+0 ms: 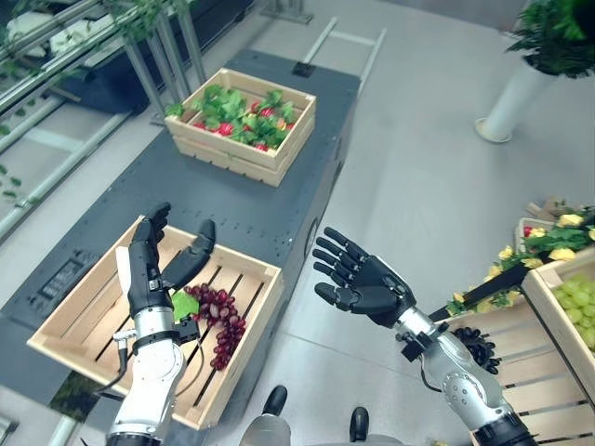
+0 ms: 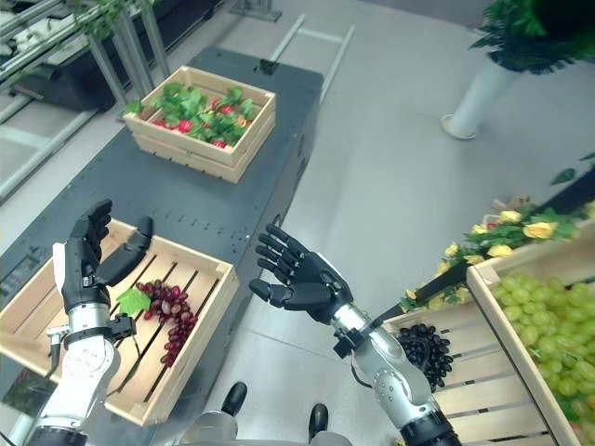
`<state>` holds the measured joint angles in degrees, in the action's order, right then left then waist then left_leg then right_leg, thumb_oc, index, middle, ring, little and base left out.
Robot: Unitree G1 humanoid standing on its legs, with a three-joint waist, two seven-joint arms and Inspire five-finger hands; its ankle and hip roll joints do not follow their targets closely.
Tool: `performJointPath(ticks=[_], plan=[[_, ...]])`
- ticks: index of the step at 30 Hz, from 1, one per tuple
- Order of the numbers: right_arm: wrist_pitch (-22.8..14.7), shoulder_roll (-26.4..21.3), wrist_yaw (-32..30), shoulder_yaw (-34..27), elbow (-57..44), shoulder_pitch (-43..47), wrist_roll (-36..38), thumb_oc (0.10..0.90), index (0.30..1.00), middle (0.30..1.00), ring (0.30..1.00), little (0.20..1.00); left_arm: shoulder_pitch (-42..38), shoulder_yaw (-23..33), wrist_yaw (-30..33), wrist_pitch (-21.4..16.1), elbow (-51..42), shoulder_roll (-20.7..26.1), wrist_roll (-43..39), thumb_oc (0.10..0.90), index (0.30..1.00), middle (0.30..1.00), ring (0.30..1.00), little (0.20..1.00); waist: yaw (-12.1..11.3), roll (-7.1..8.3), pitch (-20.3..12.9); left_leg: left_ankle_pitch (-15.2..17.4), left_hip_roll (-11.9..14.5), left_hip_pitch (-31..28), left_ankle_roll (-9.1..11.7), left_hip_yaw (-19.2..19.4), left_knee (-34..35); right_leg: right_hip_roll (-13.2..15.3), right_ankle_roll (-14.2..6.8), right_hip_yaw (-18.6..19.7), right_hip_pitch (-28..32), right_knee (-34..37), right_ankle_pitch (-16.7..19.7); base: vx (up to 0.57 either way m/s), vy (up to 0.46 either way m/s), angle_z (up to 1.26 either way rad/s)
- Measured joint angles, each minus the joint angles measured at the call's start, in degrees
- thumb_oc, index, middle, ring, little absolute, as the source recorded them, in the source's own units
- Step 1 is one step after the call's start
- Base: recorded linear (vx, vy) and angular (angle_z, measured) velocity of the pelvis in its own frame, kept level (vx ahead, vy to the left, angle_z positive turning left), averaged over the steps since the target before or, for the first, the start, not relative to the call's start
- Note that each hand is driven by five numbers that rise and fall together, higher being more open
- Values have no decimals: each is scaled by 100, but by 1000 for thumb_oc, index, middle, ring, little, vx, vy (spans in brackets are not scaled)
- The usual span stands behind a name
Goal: Pick up the fruits from the basket on one side to the basket on the other side
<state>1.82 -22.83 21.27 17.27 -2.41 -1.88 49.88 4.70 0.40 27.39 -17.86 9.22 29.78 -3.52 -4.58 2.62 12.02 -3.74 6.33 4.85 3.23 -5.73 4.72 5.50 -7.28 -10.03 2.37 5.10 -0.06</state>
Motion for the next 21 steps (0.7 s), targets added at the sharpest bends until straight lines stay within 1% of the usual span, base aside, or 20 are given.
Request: performJointPath(ticks=[1,2,3,4,5,6,8,10,12,14,16,18,21], plan=[[-1,-46,-14,-66,0,-109,-1,800,900,900,900,900,-77,-124,82,28,215,172,274,800,900,900,900,900,49,-67,39,-30,81,160,-44,279,-8,10,18,-213,-94,-7,-22,-180,173,82],[-2,-107,-57,-101,6,-133,-2,800,900,900,900,900,-62,-236,186,149,241,325,427,800,900,900,900,900,31,-135,81,-106,68,313,-65,262,-17,25,9,-247,-237,-26,-17,-162,246,51],[-55,-171,-112,-115,122,-58,-7,800,900,900,900,900,-48,-300,295,194,479,459,685,800,900,900,900,900,24,-281,168,-364,36,410,32,151,-32,40,-14,-260,-340,-75,-16,-90,188,13],[-71,-176,-160,-149,210,-34,-16,800,900,900,900,900,-79,-345,324,271,676,512,849,800,900,900,900,900,55,-343,203,-413,0,424,108,137,-5,71,-39,-275,-348,-73,-11,5,169,7],[-76,-177,-272,-189,394,22,-68,800,900,900,900,900,-135,-433,371,416,1015,598,1101,800,900,900,900,900,81,-412,243,-425,-79,412,122,141,24,124,-103,-273,-348,-75,-24,73,169,12],[-76,-176,-411,-255,524,2,-172,800,900,900,900,900,-130,-447,373,649,1174,641,1248,800,900,900,900,900,102,-435,256,-422,-186,395,116,156,27,229,-157,-271,-327,-48,1,72,170,8],[-73,-174,-578,-363,631,-117,-252,800,900,900,900,900,-62,-437,374,928,1279,753,1403,800,900,900,900,900,155,-436,261,-403,-312,327,76,167,29,351,-186,-274,-251,-29,2,34,155,6],[-70,-196,-675,-376,651,-230,-398,800,900,900,900,900,-38,-442,386,1050,1365,875,1431,800,900,900,900,900,176,-433,264,-376,-372,259,34,202,29,420,-207,-269,-200,-32,-9,-8,125,-1],[-56,-207,-680,-369,669,-291,-706,800,900,900,900,900,-52,-440,509,1300,1475,1010,1543,800,900,900,900,900,204,-400,286,-356,-430,183,5,297,29,483,-333,-179,-187,-31,-64,-40,100,-13],[-47,-284,-680,-348,779,-251,-733,800,900,900,900,900,-112,-510,583,1489,1572,1100,1753,800,900,900,900,900,246,-425,316,-355,-413,185,4,306,30,467,-358,-117,-185,-33,-68,-30,51,-11],[14,-458,-680,-353,963,-303,-733,800,900,900,900,900,-126,-599,618,1744,1577,1147,1990,800,900,900,900,900,343,-444,353,-357,-398,185,3,307,29,452,-360,-112,-185,-36,-64,-8,36,-2],[36,-624,-680,-349,1024,-403,-732,800,900,900,900,900,-230,-764,650,1889,1696,1155,2205,800,900,900,900,900,383,-457,392,-357,-391,190,4,310,28,447,-359,-109,-189,-39,-65,0,0,0],[69,-750,-680,-324,1117,-437,-737,800,900,900,900,900,-504,-1033,649,2193,1899,1173,2622,800,900,900,900,900,472,-437,520,-358,-375,247,6,309,28,430,-354,-109,-240,-41,-62,0,55,1]])
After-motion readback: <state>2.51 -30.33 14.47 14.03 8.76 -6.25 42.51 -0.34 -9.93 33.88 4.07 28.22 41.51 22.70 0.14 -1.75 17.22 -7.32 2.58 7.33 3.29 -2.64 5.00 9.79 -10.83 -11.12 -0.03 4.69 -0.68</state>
